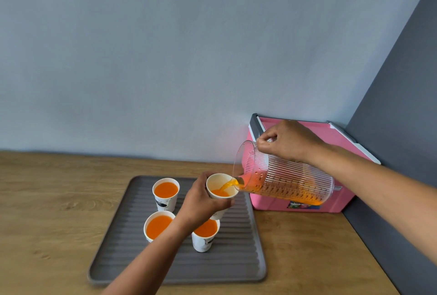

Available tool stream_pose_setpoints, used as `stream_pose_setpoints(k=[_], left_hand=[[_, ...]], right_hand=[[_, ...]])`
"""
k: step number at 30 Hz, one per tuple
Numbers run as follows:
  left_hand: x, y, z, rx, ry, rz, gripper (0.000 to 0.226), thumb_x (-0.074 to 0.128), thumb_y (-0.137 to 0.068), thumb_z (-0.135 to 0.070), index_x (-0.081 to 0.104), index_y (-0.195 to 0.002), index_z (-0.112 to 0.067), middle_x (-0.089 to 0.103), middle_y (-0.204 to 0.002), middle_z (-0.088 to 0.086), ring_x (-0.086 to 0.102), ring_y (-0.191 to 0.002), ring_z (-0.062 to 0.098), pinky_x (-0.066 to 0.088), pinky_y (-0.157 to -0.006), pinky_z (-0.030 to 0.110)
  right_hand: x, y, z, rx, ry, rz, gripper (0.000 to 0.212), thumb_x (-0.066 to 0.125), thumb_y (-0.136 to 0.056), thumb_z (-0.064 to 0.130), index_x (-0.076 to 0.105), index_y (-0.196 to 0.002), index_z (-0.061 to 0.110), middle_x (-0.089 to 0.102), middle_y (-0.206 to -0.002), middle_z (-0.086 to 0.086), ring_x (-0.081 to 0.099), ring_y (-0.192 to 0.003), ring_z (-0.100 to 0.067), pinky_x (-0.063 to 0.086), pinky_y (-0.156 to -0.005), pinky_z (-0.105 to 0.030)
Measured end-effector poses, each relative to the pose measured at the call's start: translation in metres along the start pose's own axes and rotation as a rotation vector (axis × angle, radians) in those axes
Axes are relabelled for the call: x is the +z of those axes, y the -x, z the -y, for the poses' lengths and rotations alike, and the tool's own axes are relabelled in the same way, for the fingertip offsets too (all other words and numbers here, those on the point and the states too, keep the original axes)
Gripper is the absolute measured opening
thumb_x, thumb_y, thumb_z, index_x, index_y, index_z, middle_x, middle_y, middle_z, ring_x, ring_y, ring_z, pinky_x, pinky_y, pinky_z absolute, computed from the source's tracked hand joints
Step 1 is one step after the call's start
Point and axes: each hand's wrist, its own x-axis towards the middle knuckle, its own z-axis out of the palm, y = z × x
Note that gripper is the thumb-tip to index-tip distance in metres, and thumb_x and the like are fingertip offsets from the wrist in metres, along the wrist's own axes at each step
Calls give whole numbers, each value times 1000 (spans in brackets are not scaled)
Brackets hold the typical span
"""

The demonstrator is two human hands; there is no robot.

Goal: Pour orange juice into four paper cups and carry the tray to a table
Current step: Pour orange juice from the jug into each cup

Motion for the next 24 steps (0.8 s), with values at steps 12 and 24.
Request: stream_pose_setpoints(k=[12, 24], left_hand=[[2, -2, 0, -18, 10, -1, 68, 86, -67, -33, 37, -113, -41, 50, -100, -26, 53, -90, -3, 40, -65, 8], [2, -1, -1, -30, 35, 16, 67, 86, -66, -35, 39, -113, -41, 52, -102, -25, 54, -92, -3, 41, -66, 9]], right_hand=[[-6, 1, 2, -30, 14, 5, 37, 62, -82, 35, 47, -48, 41, 46, -57, 24, 43, -56, 4, 38, -70, -21], [-10, 4, 7, -56, 9, -2, 46, 62, -83, 31, 42, -42, 36, 41, -33, 29, 35, -48, 0, 30, -57, -18]])
